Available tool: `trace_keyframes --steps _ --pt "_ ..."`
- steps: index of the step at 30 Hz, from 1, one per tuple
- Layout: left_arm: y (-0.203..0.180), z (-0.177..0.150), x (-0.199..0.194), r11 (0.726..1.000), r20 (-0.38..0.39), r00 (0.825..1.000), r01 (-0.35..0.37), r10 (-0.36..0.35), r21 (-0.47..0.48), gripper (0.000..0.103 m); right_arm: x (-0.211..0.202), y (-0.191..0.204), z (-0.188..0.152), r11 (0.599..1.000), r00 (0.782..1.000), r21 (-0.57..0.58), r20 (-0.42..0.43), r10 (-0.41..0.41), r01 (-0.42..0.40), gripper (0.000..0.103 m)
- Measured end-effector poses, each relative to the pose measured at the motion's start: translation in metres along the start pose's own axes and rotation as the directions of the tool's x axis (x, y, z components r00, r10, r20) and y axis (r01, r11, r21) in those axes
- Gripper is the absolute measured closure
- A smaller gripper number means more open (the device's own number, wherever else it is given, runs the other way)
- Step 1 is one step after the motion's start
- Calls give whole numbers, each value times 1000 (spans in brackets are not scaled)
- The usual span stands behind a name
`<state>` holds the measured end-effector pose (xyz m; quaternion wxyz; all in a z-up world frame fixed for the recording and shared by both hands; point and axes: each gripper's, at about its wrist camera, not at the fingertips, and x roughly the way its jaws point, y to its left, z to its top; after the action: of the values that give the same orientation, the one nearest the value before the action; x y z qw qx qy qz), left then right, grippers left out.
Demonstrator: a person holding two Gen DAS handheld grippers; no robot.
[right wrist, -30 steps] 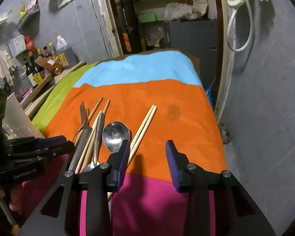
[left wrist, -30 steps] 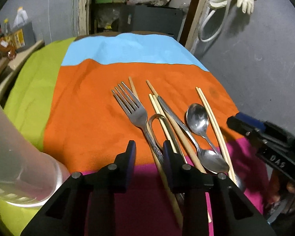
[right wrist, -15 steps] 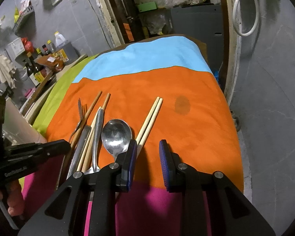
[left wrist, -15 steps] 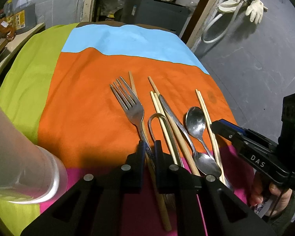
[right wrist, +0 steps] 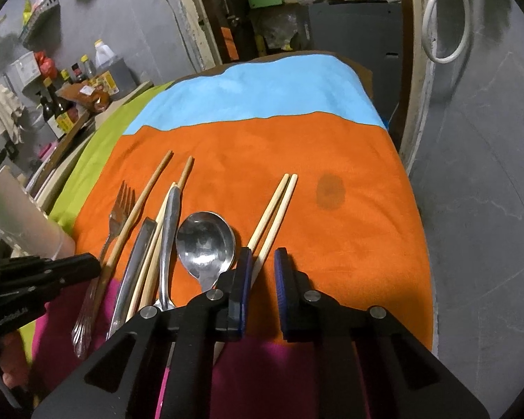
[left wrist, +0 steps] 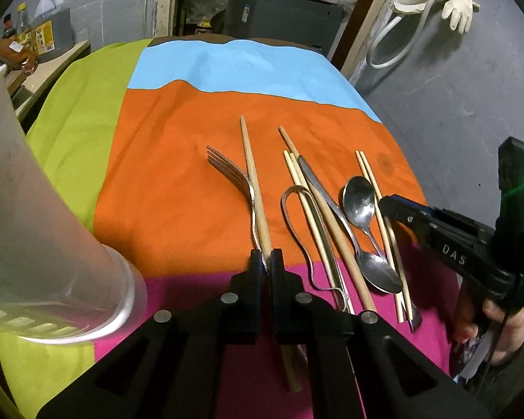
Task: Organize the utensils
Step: 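Close the left tool on a metal fork while the right tool grasps a wooden chopstick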
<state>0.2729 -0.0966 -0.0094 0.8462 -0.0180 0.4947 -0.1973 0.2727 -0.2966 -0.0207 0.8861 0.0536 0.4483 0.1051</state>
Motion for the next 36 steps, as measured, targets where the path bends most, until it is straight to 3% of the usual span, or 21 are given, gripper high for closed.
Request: trace_keyframes --steps 10,23,27,31,34,36 --pt "4 4 2 1000 -29 1000 11 -11 -9 100 15 -1 12 1000 998 -6 -56 5 -5 93" --pt "10 -29 -16 996 -46 998 43 -47 -74 103 -11 -12 -11 998 994 19 -84 66 -64 99" --pt "12 -41 -22 998 -59 998 32 -35 -52 103 -18 -10 -18 998 994 -3 -93 60 -61 99" --pt "15 -37 -25 994 -20 997 67 -69 -89 103 -14 -6 -17 999 994 -18 -96 45 -47 99" --pt "7 -29 -25 998 37 999 26 -24 -54 103 -12 -3 -16 999 995 -31 -91 29 -32 99" --pt "0 -24 -21 1000 45 999 8 -7 -27 97 -12 -1 -16 999 996 -41 -86 21 -25 99"
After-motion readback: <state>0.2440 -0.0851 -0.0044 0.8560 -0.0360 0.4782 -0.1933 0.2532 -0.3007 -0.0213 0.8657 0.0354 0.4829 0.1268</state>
